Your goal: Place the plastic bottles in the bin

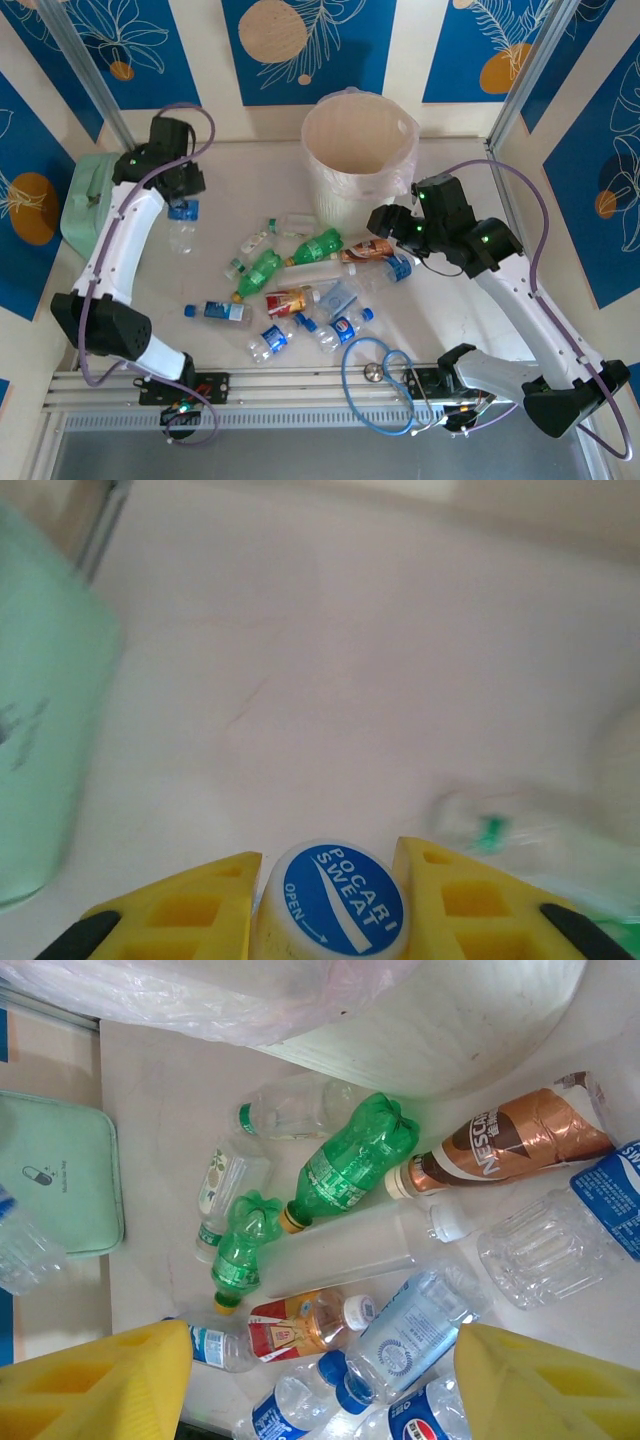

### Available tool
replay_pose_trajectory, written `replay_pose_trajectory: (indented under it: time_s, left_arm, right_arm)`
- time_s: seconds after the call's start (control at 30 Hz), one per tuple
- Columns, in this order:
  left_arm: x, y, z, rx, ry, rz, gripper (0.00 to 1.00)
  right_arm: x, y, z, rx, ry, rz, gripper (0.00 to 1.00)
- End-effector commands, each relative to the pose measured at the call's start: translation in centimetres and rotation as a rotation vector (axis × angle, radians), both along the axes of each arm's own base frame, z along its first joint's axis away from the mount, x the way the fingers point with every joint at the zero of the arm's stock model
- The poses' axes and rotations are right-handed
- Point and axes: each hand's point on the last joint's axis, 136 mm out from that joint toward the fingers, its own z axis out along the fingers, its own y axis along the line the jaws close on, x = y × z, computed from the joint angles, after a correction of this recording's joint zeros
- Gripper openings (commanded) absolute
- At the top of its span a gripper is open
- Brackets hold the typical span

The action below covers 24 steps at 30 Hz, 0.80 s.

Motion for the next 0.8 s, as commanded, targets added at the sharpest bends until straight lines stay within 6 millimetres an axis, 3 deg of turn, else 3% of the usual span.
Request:
replay_pose_trajectory:
  time_s: [0.0,0.17,0.27,0.53,0.67,0.77]
  left_arm:
    - [1.4,-5.2,5.9,-0.292,-0.157,-0.080,0.08]
    - [4.1,-11.2,13.9,-0.530,-0.392,-0.175,0.04]
    - [5.7,-14.1,16.4,-0.645,-0.473,-0.213,0.03]
    - [10.5,-22.7,16.7,-0.897,-0.523,-0.290,0.00]
    - [11.7,-26.2,17.0,-0.867,-0.552,-0.323,0.00]
    - [12.6,-27.9,16.0,-0.847,-0.547,-0.332,0.00]
  right_arm:
    - [-0.6,-0.2,0.7,0.009,0.013,-0.003,0.70]
    - [-1.4,-0.9,0.8,0.005,0.014,-0.028,0.70]
    - [-2.0,-1.3,0.9,0.003,0.015,-0.044,0.70]
    - [-3.9,-3.3,0.1,-0.007,0.005,-0.099,0.70]
    - [-4.8,-4.2,-0.5,-0.030,0.020,-0.114,0.70]
    - [-5.2,-4.8,-0.6,-0.036,0.020,-0.125,0.70]
